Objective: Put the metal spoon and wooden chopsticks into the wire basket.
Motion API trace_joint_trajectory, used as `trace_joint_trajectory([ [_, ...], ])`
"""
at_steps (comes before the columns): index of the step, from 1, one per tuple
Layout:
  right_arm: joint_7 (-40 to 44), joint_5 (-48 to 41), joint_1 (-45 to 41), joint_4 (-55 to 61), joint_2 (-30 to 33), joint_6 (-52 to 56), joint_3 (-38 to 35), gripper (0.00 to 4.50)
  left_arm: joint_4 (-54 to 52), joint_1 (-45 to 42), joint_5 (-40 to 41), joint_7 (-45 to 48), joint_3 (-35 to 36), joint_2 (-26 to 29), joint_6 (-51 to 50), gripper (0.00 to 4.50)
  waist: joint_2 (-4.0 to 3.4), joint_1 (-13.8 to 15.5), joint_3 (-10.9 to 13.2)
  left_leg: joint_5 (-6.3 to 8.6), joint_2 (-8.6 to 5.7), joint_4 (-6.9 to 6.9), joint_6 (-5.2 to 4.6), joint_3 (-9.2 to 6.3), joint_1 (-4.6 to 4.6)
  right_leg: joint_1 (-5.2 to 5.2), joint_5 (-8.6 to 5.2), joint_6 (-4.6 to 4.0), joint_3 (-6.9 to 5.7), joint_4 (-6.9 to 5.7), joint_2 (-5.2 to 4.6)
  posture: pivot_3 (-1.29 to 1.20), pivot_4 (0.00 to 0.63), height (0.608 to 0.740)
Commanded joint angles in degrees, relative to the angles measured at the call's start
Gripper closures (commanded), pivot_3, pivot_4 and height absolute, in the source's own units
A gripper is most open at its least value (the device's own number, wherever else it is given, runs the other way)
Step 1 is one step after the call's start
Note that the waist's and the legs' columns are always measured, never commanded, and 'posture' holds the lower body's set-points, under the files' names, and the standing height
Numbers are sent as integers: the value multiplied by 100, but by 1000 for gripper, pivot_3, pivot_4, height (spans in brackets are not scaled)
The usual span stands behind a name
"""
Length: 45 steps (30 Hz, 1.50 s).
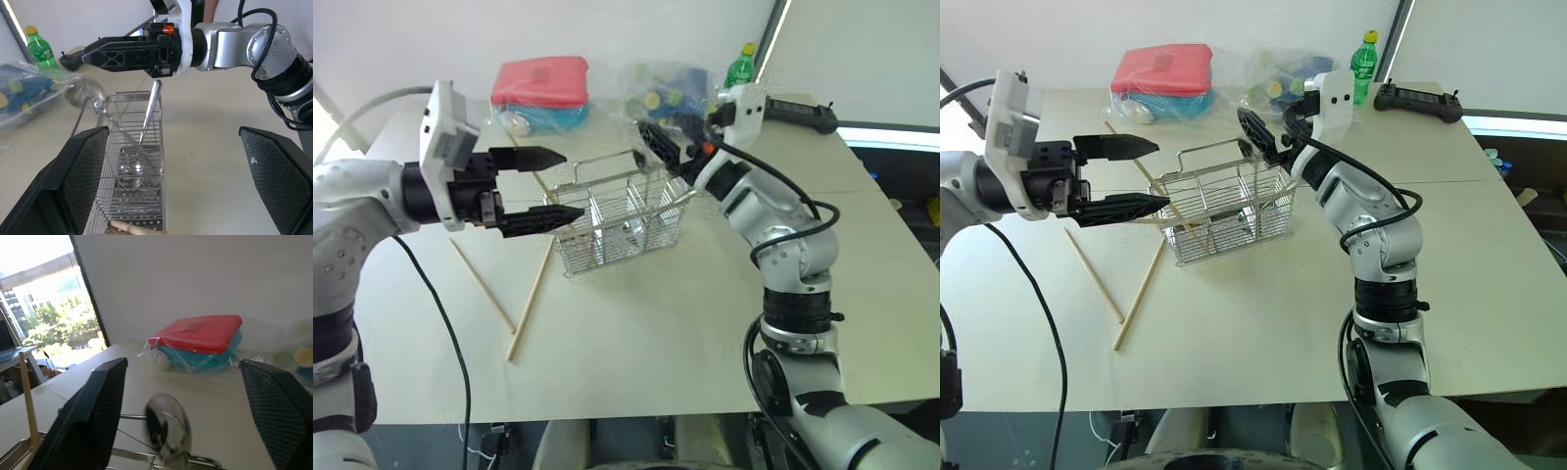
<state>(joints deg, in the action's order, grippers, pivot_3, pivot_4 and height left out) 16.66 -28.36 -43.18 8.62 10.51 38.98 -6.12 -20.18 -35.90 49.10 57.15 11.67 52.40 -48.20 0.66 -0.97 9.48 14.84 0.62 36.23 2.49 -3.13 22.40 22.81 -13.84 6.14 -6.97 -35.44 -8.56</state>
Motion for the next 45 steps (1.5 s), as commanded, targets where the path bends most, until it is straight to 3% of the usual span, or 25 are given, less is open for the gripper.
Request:
trace_joint_trajectory([
  [1,26,-49,-34,275,201,-71,-178,43,24,-155,-31,17,4,13,121,0,0,5,0,0,0,1,0,0,0,0,0,0,0,0,0,0,150,678],
  [6,670,-300,-300,388,1125,201,-356,43,181,-234,-167,-12,-31,0,231,0,0,29,0,-1,-1,2,1,1,1,-5,0,0,0,9,-1,0,150,678],
  [14,3383,-954,-1252,-124,3661,596,-411,43,643,-458,-57,-501,560,141,57,0,6,11,2,0,0,-10,0,5,0,-3,-1,1,2,21,0,0,150,678],
  [18,5014,-1147,-904,37,4724,503,-219,43,954,-373,-67,-872,1053,419,-213,0,11,6,4,1,0,-9,0,12,-1,-5,-3,5,3,25,-4,0,150,678],
  [24,5548,-1514,62,826,5152,608,-424,43,1468,-59,-516,-2213,1492,676,-1052,0,15,23,6,0,1,-7,3,14,-9,-10,-13,23,5,22,-5,0,150,678],
  [28,5152,-1574,340,990,5004,729,-473,43,1615,-230,-962,-4005,1693,85,-2305,0,23,49,7,-6,1,2,15,9,-12,-18,-13,26,5,21,-7,0,150,678],
  [34,5017,-1629,445,1031,4957,767,-395,43,1211,-598,-2101,-6426,2485,-2054,-3676,0,70,168,11,-12,-5,10,26,-1,-13,-34,-8,26,6,24,-6,0,150,678],
  [37,4891,-1618,324,983,4872,828,-309,43,1170,-748,-2787,-7329,2890,-3182,-3846,0,87,203,8,-21,-12,10,43,-5,-8,-36,4,7,5,26,-10,0,150,678],
  [41,4722,-1649,355,1054,4821,889,-314,43,1278,-788,-3291,-7706,3108,-3692,-3788,0,122,155,22,-39,-12,8,74,-5,-4,-29,6,9,5,27,-9,0,150,678],
  [45,4554,-1809,518,1229,4811,1018,-453,43,1687,-793,-3549,-7738,3094,-3856,-3538,0,119,180,20,-39,-11,2,75,-4,-9,-28,6,10,5,23,-9,0,150,678],
])
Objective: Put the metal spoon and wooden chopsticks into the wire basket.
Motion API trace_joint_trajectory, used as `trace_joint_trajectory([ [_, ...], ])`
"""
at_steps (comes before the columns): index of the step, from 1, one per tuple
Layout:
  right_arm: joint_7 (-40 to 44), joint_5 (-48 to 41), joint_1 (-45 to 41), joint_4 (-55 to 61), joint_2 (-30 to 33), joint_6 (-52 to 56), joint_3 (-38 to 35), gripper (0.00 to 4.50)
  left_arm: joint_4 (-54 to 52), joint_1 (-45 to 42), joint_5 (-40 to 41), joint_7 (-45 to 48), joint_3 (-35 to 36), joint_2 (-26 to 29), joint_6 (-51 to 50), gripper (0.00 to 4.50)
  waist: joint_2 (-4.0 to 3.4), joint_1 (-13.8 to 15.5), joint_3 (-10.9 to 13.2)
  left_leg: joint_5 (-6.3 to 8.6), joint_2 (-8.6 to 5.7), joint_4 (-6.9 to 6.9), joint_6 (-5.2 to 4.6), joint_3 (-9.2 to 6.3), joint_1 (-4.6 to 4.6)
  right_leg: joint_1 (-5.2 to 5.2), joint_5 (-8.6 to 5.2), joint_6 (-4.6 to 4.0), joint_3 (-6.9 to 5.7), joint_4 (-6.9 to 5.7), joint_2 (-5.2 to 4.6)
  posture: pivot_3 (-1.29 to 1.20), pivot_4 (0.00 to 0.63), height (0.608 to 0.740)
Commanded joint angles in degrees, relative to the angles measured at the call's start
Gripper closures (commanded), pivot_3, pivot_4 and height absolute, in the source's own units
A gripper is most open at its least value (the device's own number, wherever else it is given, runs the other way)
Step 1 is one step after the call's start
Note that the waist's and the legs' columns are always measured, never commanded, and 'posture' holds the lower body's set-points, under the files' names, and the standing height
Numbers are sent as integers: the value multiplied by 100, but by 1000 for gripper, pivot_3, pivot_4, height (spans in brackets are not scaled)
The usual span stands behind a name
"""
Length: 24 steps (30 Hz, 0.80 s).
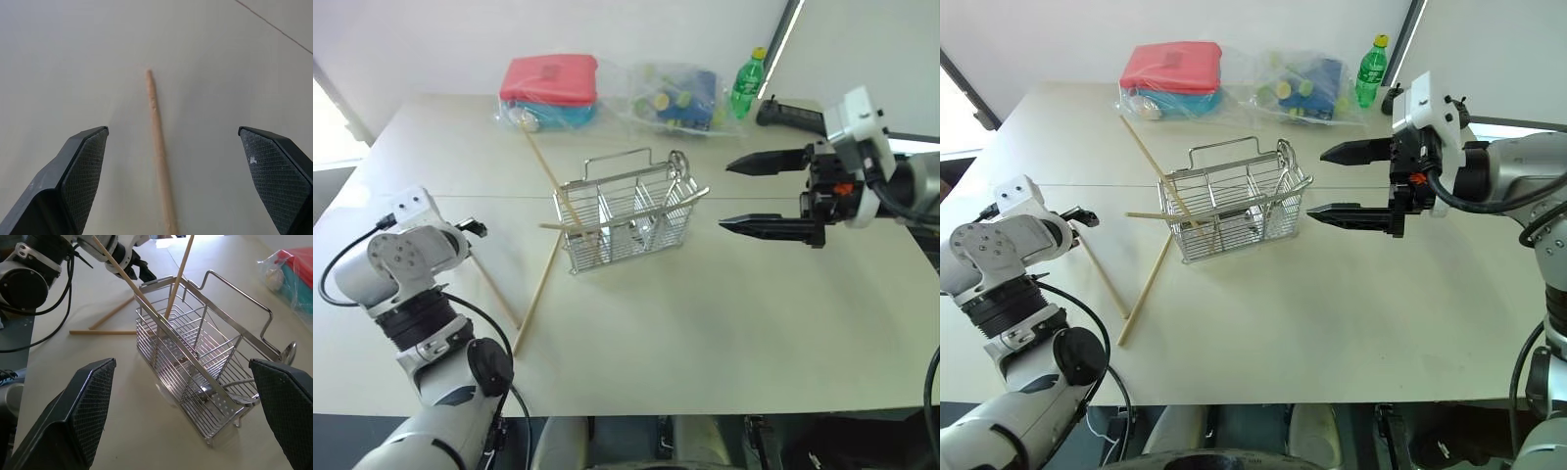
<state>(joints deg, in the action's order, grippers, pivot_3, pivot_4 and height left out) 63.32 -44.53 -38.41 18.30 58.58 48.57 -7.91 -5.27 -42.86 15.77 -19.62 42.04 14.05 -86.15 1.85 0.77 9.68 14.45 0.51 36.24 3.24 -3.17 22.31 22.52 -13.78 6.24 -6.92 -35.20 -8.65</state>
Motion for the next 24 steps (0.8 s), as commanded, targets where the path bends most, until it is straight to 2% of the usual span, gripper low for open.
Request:
trace_joint_trajectory([
  [1,-143,-228,105,319,27,89,-324,43,385,-129,-301,-103,49,-7,421,0,0,14,0,2,0,0,-3,0,0,0,0,0,0,0,0,0,150,678],
  [10,5,-602,574,665,391,383,-638,43,1917,-529,-460,256,-524,270,1244,0,-4,60,-4,1,0,9,-3,-4,-1,-6,3,6,-2,-2,0,0,150,678],
  [17,-364,-851,679,850,341,518,-741,43,3076,-715,-529,369,-818,385,1812,0,-43,166,-27,0,0,12,-2,-3,-4,-8,2,10,-3,-3,-1,0,150,678],
  [20,-461,-915,723,892,346,534,-759,0,3244,-720,-538,334,-906,412,1869,867,-57,165,-34,0,0,11,-2,-3,-7,-10,2,11,-3,-5,-1,0,150,678],
  [23,-567,-966,731,899,345,561,-770,0,3294,-721,-499,257,-840,372,1896,2267,-59,177,-35,-1,0,11,-1,-4,-8,-11,2,11,-3,-7,-2,0,150,678],
  [24,-589,-984,723,895,351,570,-770,0,3301,-732,-482,208,-780,350,1880,2880,-60,181,-35,-1,0,13,-1,-4,-8,-13,2,12,-3,-7,-2,0,150,678],
])
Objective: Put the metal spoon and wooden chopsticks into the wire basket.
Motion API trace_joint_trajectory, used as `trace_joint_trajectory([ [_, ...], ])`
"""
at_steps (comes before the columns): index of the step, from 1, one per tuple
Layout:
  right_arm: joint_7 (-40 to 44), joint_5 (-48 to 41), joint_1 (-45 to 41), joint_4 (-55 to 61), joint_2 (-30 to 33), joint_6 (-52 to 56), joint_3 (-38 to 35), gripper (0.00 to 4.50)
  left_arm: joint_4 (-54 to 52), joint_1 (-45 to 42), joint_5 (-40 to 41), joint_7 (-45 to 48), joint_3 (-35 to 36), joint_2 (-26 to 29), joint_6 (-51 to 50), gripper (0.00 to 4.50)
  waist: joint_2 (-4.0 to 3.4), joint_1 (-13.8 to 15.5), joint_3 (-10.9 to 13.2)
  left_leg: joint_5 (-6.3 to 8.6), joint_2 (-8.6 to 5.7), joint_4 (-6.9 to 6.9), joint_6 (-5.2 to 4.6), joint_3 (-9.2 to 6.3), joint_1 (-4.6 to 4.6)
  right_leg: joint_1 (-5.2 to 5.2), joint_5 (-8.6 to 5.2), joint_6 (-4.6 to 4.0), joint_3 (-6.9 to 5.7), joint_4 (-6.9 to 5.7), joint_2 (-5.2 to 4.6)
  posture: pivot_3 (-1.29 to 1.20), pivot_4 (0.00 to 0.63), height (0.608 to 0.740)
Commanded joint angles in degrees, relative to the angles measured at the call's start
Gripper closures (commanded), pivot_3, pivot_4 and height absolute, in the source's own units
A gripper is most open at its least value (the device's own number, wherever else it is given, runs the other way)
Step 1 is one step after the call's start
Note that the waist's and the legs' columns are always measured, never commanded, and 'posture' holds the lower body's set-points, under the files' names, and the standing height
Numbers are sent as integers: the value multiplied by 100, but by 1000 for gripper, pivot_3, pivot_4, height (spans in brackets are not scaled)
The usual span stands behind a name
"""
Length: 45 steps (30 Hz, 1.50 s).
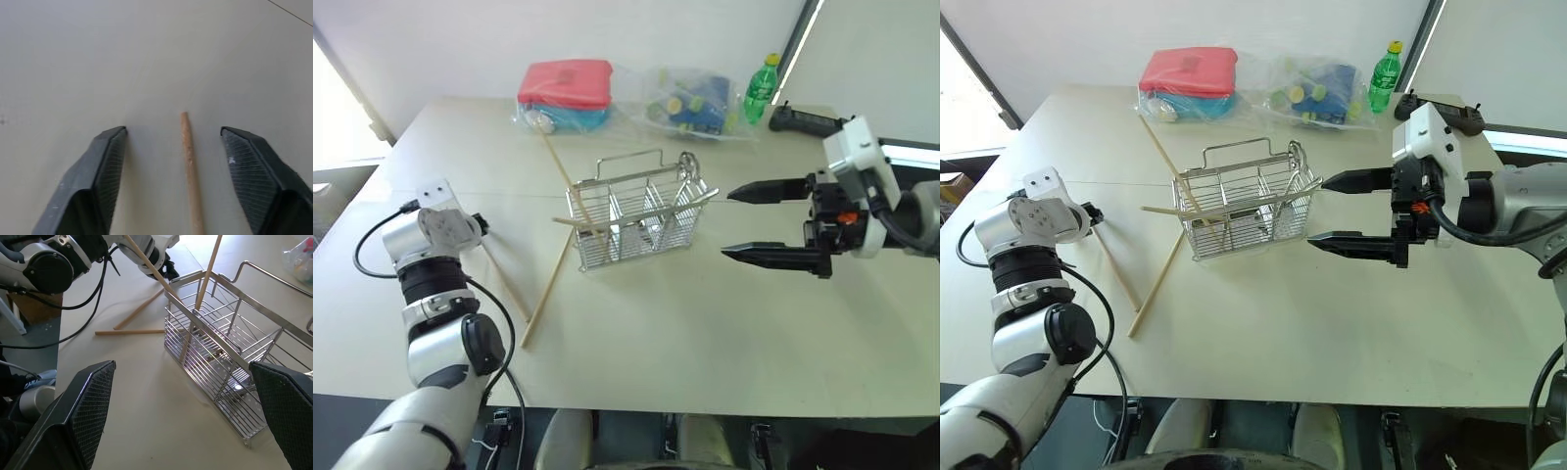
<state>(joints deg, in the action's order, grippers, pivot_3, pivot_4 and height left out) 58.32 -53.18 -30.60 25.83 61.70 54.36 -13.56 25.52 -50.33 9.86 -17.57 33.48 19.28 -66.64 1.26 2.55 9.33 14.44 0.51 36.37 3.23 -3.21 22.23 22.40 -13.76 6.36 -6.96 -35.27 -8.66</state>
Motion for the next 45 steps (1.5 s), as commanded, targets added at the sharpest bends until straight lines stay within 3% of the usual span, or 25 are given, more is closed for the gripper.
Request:
trace_joint_trajectory([
  [1,-104,-130,-67,136,44,-5,-203,0,217,8,126,-34,120,-199,-84,3389,0,6,0,0,0,4,0,0,0,-3,1,2,0,1,0,0,150,678],
  [3,-139,-151,-81,125,55,6,-202,0,173,-5,148,-88,194,-251,-117,4413,-1,10,-1,0,-1,10,0,0,3,-5,3,5,0,3,-2,0,150,678],
  [4,-160,-162,-87,118,58,15,-202,0,154,-15,160,-117,243,-281,-134,4468,-1,12,0,1,-2,12,0,-1,5,-6,3,6,0,4,-2,0,150,678],
  [12,-389,-290,-164,113,13,72,-128,0,90,-124,186,-187,421,-304,-220,4468,0,11,0,1,-3,16,-1,0,10,-5,5,9,0,6,-3,0,150,678],
  [18,-545,-401,-66,120,8,169,-209,0,219,-494,277,414,258,349,755,4468,23,-26,14,1,0,15,0,-1,16,7,5,8,0,5,1,0,150,678],
  [22,-691,-507,295,251,10,255,-441,0,202,-1165,541,2013,-59,1213,2703,4468,93,-34,51,-1,11,12,3,1,38,31,18,-15,-3,6,10,0,150,678],
  [29,-1177,-848,854,536,-124,410,-895,0,-164,-2270,1389,3736,-216,1821,3883,4468,86,-14,46,-5,4,-15,17,20,31,15,31,-15,-3,32,-2,0,150,678],
  [32,-1401,-971,1019,647,-213,418,-1010,0,-754,-2459,1890,4146,-456,1642,3548,4468,83,-19,48,3,4,-18,1,18,27,15,30,-13,-4,32,-1,0,150,678],
  [38,-1845,-1161,1220,796,-372,368,-1124,0,-2082,-2074,2506,4183,-1149,665,3036,4468,81,-24,52,2,6,2,-1,9,18,-1,16,9,-4,33,1,0,150,678],
  [45,-2303,-1458,1504,1010,-465,347,-1358,0,-2444,-1773,2695,4188,-1741,-116,3088,4468,70,-37,56,1,19,5,-4,13,16,6,20,1,-3,24,12,0,150,678],
])
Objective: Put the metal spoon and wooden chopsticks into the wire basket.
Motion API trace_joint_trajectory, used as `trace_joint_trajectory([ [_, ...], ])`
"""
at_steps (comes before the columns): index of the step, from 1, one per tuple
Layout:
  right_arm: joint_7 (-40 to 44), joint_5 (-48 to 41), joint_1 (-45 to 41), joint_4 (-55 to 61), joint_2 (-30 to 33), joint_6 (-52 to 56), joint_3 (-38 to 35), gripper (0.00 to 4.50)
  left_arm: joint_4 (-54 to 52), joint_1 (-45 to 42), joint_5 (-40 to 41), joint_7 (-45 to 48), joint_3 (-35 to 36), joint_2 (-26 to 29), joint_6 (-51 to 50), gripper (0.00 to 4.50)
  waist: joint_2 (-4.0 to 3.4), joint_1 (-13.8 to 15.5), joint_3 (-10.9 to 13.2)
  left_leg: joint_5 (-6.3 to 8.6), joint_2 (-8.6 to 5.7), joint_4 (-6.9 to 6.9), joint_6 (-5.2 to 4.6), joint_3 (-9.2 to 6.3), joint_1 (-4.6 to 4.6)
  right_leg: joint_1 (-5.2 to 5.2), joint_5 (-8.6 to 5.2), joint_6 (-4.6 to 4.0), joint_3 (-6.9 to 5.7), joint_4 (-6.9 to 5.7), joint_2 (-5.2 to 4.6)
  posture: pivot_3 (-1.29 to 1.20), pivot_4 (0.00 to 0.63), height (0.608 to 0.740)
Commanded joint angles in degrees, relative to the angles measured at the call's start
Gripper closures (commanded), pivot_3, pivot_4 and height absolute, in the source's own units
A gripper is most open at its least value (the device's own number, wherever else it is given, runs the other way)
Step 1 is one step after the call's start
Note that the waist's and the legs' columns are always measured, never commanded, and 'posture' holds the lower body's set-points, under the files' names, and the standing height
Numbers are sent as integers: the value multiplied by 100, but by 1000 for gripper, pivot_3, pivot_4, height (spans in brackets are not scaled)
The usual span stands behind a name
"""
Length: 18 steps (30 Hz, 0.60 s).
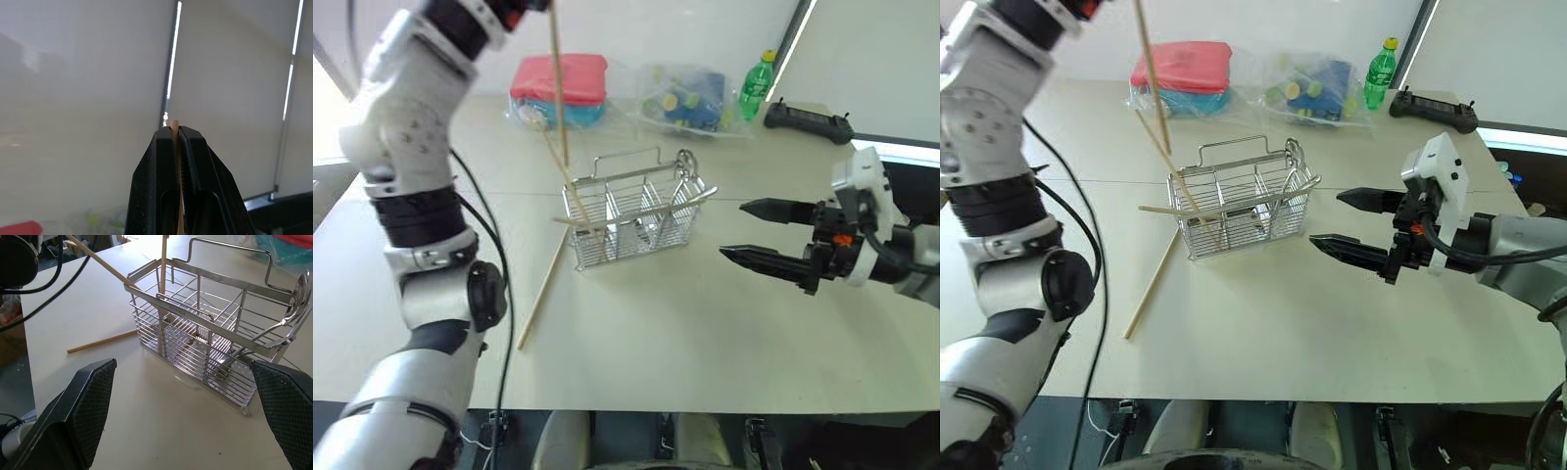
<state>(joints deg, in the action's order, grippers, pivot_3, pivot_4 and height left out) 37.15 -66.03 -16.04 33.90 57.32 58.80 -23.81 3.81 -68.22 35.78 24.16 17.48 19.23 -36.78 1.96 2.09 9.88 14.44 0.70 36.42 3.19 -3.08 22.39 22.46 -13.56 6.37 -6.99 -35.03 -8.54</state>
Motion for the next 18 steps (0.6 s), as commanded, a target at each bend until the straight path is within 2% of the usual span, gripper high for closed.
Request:
trace_joint_trajectory([
  [1,-243,-211,90,229,-27,-107,-362,0,-302,72,93,30,-205,-162,104,4468,-1,17,-1,0,-1,0,0,1,1,0,4,-7,0,1,-1,0,150,678],
  [9,-618,-468,366,268,-21,-165,-634,0,-460,412,205,382,-427,-49,-82,4468,-2,16,0,4,-6,3,-7,1,5,-1,7,-12,0,5,-4,0,150,678],
  [12,-670,-479,380,259,-10,-217,-610,0,-680,643,451,447,-462,-130,-277,3426,-6,18,-1,5,-5,3,-8,1,3,-4,-3,2,1,6,-4,0,150,678],
  [18,-629,-449,345,181,19,-324,-503,0,-857,746,1075,147,-153,-215,-667,359,-5,20,0,6,-6,15,-10,-3,10,-5,-3,3,0,5,-3,0,150,678],
])
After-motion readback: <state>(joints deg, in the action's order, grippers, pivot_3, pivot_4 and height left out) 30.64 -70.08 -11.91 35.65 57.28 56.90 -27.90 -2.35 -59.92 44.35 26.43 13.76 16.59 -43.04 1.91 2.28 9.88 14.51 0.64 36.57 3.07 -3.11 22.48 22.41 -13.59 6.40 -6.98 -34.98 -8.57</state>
